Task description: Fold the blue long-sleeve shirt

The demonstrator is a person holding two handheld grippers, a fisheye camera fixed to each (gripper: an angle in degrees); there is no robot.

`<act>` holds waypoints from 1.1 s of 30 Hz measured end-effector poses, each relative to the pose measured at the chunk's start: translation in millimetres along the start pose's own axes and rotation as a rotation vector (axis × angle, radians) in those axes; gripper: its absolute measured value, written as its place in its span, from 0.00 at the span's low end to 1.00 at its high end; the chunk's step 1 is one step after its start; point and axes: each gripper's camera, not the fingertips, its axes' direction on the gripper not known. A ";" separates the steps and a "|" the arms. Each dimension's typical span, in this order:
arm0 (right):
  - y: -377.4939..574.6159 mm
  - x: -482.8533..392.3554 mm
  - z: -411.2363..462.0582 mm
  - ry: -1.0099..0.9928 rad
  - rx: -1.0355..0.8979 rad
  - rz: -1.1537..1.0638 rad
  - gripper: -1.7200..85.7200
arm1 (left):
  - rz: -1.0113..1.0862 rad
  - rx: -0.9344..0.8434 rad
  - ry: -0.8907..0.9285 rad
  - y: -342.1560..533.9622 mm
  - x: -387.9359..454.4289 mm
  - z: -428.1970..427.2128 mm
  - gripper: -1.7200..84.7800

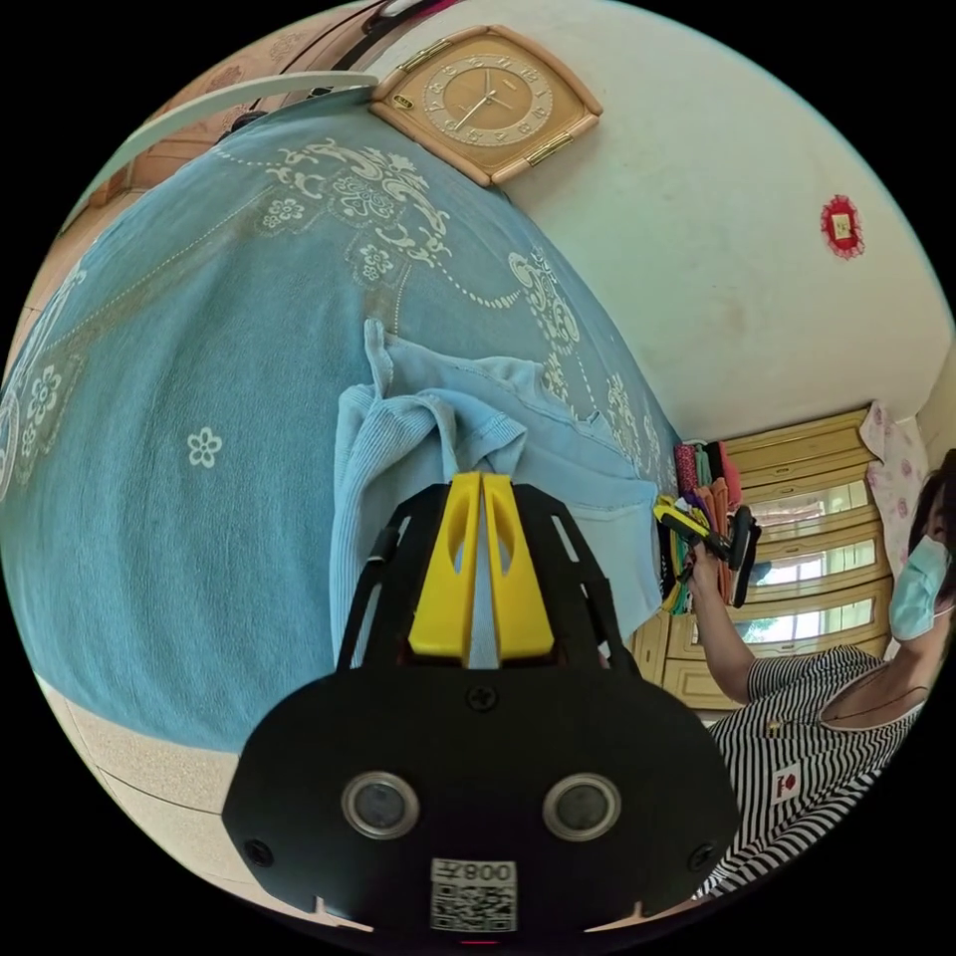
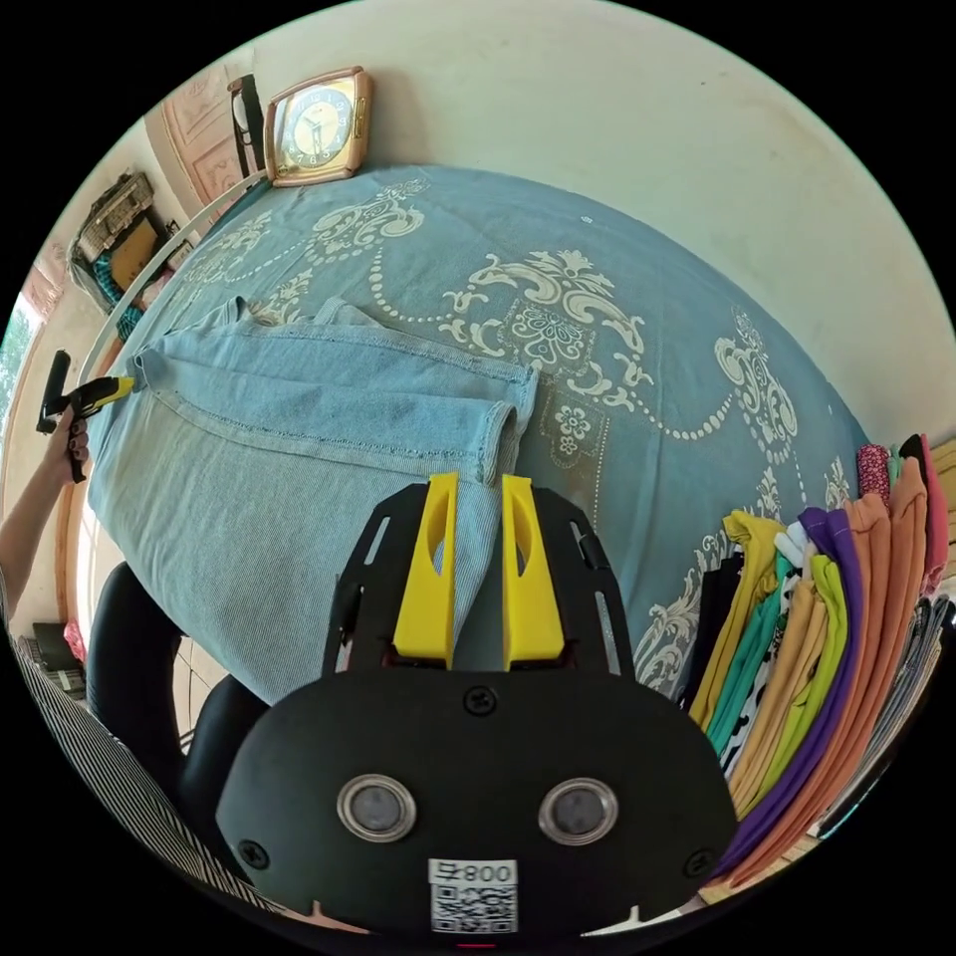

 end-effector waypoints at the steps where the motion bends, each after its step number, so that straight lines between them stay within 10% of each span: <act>1: -1.8 1.8 3.1 -0.009 0.006 0.014 0.11 | 0.001 0.002 0.006 -0.3 -2.1 -0.8 0.04; 33: -24.2 68.9 66.1 -0.375 0.041 0.180 0.04 | -0.010 0.002 -0.088 -17.3 -23.1 -16.7 0.05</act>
